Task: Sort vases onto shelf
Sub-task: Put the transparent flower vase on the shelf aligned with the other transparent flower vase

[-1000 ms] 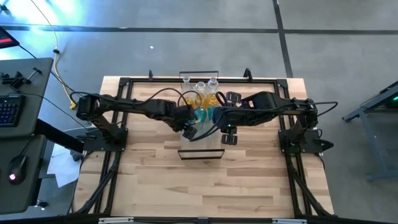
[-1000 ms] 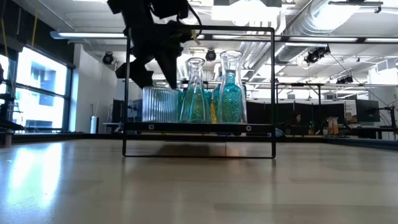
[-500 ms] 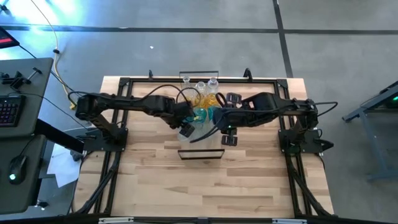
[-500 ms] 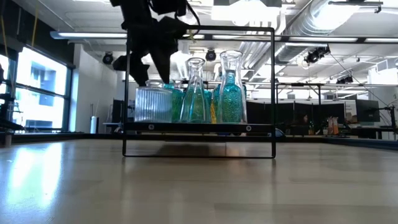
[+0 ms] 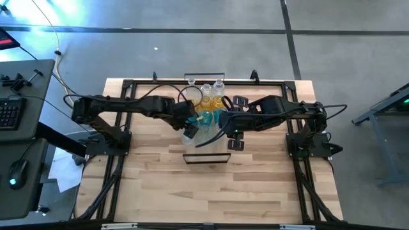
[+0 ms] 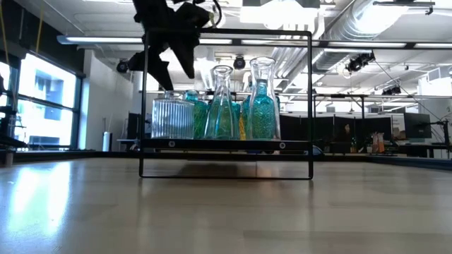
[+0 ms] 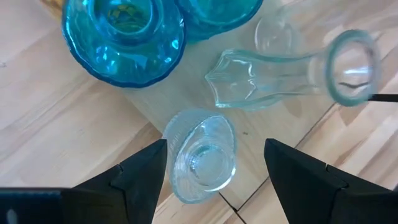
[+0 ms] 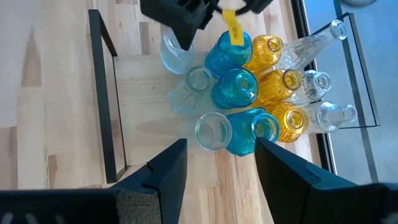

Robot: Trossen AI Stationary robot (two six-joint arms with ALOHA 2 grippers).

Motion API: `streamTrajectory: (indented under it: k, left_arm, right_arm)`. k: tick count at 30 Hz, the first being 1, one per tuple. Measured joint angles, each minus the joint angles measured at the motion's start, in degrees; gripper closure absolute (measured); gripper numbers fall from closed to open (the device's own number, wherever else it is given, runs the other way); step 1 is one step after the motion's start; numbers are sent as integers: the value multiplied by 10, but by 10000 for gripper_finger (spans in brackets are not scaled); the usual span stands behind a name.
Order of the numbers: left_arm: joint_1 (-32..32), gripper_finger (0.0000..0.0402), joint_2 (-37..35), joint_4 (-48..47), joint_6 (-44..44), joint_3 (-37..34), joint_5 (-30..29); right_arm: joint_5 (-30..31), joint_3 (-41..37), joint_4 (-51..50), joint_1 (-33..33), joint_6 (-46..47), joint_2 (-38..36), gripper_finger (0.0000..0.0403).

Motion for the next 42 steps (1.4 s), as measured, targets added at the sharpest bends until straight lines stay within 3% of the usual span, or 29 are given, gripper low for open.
streamTrajectory:
  k: [11,21,30,42]
  left_arm:
    - [-6,152,-92,-59,-8,0,0]
    - [-42,262,-119,-142,35,0,15]
    - [-63,390,-83,-186,107,0,7]
    - [-62,401,18,-184,202,-1,-28]
  right_arm:
    - [-1,0,0,8,11,0,233]
    - [0,0,0,8,12,0,233]
    - [21,0,0,8,15,0,233]
    - [21,0,0,7,41,0,233]
